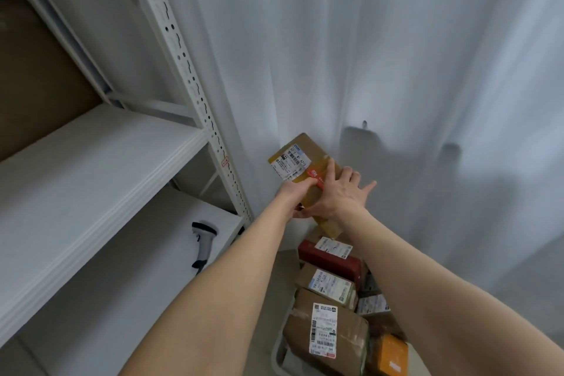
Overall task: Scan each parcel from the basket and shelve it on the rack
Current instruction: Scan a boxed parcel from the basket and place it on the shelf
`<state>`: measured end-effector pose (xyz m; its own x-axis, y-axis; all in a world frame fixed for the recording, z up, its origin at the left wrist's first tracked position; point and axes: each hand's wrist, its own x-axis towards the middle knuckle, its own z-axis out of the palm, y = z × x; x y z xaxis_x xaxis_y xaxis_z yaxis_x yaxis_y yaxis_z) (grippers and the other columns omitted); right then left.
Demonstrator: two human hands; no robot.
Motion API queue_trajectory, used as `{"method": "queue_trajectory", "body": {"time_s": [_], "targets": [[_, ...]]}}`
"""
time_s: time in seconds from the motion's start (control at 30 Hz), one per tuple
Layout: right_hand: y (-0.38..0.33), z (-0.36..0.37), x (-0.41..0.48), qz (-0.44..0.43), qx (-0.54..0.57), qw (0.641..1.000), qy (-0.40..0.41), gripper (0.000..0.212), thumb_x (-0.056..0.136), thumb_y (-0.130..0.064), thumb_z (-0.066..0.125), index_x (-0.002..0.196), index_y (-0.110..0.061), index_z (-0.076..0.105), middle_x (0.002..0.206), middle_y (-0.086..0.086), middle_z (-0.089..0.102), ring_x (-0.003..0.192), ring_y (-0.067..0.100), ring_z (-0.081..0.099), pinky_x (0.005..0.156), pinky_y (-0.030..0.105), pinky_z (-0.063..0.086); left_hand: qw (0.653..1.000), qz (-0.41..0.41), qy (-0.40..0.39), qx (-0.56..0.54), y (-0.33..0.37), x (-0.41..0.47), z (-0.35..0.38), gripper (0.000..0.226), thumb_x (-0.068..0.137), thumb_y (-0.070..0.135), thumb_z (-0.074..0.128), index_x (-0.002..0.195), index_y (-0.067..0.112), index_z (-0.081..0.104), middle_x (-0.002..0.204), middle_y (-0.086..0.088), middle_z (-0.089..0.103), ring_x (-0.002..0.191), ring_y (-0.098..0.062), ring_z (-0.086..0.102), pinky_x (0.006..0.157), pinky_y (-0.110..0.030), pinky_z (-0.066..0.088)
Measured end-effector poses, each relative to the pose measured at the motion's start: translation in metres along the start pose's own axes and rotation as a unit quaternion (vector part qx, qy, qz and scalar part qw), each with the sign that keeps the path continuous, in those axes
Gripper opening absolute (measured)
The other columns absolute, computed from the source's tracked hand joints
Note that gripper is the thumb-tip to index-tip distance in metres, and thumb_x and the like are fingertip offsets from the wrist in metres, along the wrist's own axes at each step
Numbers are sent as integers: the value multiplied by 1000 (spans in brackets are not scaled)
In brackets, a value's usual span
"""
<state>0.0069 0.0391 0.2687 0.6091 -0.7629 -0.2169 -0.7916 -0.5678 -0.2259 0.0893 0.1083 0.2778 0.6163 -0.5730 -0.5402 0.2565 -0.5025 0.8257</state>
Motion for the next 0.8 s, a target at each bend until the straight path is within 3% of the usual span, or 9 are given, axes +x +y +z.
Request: {"method": "queue_trajectory", "body": {"time_s": [0.13,0.27,0.33,0.43,0.63,0.8], "targets": [[-8,-8,2,-9,22,1000,13,140,50,-79,73,153,-29,-7,144,17,27,134,38,28,105,58,33,1000,1,3,23,2,-6,-23,32,88,42,62,110,19,60,89,-6,68,79,-24,68,74,-37,59],[-1,-13,8,-51,125,989,-53,128,57,-75,74,152,-39,-4,144,12,28,133,34,28,103,55,36,987,57,150,35,-1,-5,-65,61,87,46,62,135,12,45,127,-7,55,116,-26,53,95,-39,45],[-1,-12,9,-76,220,966,-114,116,66,-62,77,152,-41,2,145,9,26,133,33,28,107,54,37,978,82,191,16,-3,-9,-90,72,85,47,64,142,14,37,140,-6,47,125,-25,47,95,-35,39],[-9,-12,4,-106,312,923,-200,105,75,-49,77,153,-39,7,144,7,29,127,31,41,106,49,43,977,92,194,10,-8,-19,-117,65,86,52,60,139,19,43,135,-3,51,112,-19,49,84,-30,37],[-26,-14,-12,-152,291,897,-295,112,61,-52,68,153,-36,7,141,4,40,119,26,52,106,39,44,952,106,276,83,-25,-33,-147,48,82,59,60,105,19,48,101,4,52,88,-11,50,62,-25,35],[-44,1,-18,-154,283,892,-317,98,77,-52,76,148,-35,10,137,5,47,119,25,53,106,41,45,950,126,254,131,-39,-44,-163,45,90,51,56,121,19,53,109,6,52,97,-13,49,77,-30,39]]}}
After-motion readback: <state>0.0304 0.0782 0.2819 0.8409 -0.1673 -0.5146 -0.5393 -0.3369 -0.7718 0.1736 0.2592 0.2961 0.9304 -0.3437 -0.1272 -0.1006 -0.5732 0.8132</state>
